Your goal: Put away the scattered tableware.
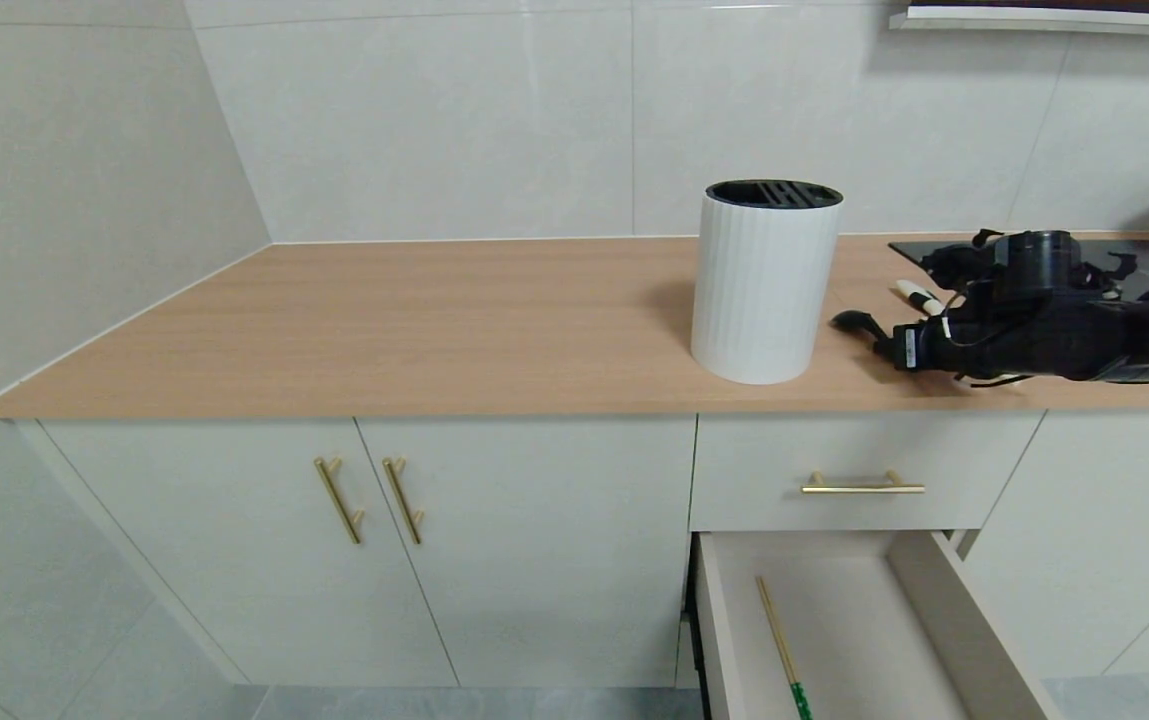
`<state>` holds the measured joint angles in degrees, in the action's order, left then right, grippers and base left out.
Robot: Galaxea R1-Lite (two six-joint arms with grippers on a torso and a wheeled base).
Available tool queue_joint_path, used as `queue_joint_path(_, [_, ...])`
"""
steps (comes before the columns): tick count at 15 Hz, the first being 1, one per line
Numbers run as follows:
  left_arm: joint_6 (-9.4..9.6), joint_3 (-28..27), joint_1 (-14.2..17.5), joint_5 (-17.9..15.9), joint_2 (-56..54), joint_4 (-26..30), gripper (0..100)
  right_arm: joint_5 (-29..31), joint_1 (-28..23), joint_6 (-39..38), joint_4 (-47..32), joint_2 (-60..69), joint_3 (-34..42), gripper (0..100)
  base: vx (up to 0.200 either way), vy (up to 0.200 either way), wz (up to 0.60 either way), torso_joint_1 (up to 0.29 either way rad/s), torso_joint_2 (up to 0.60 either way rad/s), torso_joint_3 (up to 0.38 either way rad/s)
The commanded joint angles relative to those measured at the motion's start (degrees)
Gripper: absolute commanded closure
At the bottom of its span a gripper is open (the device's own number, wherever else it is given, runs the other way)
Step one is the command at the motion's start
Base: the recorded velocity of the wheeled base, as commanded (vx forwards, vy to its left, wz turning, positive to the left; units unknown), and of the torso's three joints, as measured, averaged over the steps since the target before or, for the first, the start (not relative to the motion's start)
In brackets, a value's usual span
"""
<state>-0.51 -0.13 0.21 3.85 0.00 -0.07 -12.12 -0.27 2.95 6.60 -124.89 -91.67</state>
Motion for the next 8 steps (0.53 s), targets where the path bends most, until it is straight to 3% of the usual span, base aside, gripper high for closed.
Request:
queue_joint_path(1, [-0.02, 0.05, -0.03, 0.01, 0.0, -0.01, 0, 0.16, 0.27, -1.72, -0.35, 9.23, 6.77, 100, 0.0, 0.0, 0.0, 0.0, 0.0, 0.0])
queue_joint_path(3, [-0.02, -0.04, 0.06, 0.01, 0.0, -0.01, 0, 0.25, 0.88, -6.99, -1.06, 20.04, 14.59, 100, 0.0, 0.0, 0.0, 0.0, 0.0, 0.0])
queue_joint_path(8, [-0.02, 0.05, 0.06, 0.01, 0.0, -0.01, 0, 1.92, 2.47, -7.78, -11.87, 42.89, 31.29, 100, 0.0, 0.0, 0.0, 0.0, 0.0, 0.0])
